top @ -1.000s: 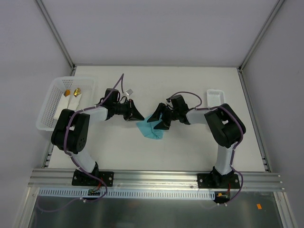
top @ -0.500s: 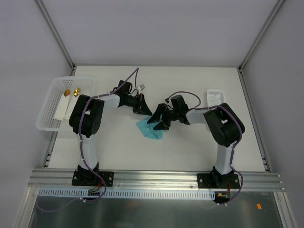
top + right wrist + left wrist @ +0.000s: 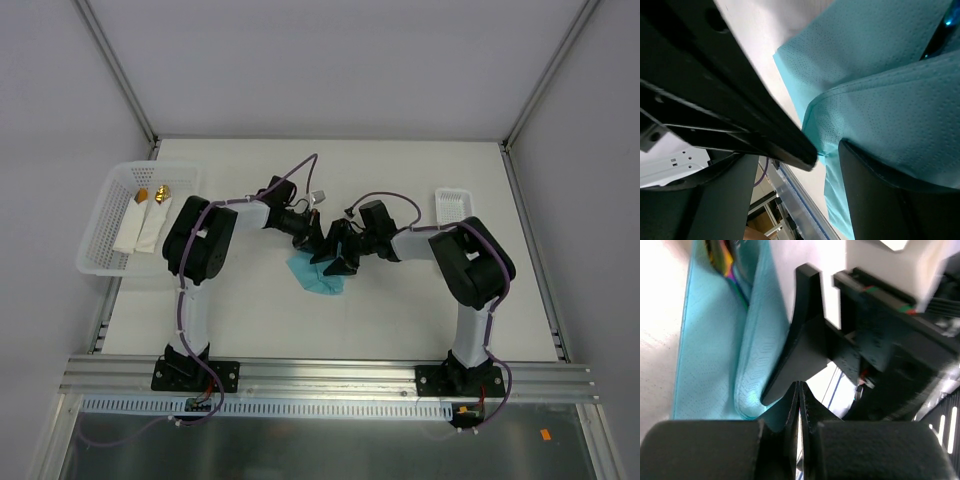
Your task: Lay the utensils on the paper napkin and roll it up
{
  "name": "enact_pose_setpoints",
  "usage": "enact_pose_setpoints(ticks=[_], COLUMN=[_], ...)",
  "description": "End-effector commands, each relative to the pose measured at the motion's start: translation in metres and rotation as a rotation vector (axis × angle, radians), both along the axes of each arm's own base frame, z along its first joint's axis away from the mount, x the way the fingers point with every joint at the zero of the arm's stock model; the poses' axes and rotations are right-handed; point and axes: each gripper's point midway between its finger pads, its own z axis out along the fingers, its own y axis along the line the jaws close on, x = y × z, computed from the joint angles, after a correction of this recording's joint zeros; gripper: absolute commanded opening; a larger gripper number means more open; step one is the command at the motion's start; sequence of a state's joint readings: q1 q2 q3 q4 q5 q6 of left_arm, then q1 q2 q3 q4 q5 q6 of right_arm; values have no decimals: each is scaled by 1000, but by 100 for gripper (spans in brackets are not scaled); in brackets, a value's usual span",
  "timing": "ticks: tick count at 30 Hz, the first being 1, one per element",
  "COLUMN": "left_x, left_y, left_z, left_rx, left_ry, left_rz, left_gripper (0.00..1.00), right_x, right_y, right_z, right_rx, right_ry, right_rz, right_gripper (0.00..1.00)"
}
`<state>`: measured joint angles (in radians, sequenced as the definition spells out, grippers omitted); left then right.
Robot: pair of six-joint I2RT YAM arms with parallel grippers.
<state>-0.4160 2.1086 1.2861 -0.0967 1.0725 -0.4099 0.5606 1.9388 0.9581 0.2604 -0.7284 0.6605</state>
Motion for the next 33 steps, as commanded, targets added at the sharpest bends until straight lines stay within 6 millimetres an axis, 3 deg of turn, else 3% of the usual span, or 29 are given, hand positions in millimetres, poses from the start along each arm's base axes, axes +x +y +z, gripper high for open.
enact_pose_setpoints(ticks=[1, 15, 23, 26, 29, 33], left_x=[-18, -23, -7, -6, -6, -12], left_y=[-2, 8, 19, 26, 34, 42], left_z=[-17, -56, -42, -49, -60, -75], left_rx=[6, 149, 123, 193, 256, 324], left_ry=[64, 154, 74, 51, 48, 75], left_rz=[-45, 43, 112, 142, 154, 163], left_gripper=[0, 0, 0, 0, 0, 0], right_x=[-26, -28, -31, -30, -27, -19], right_y=[-24, -28, -30, -29, -26, -18], right_z=[-45, -41, -43, -40, -31, 2], right_rx=[-166, -180, -183, -176, -160, -96], right_ry=[125, 90, 99, 91, 62, -17], right_rz=[0, 43, 48, 51, 56, 72], right_gripper=[69, 66, 66, 66, 68, 69])
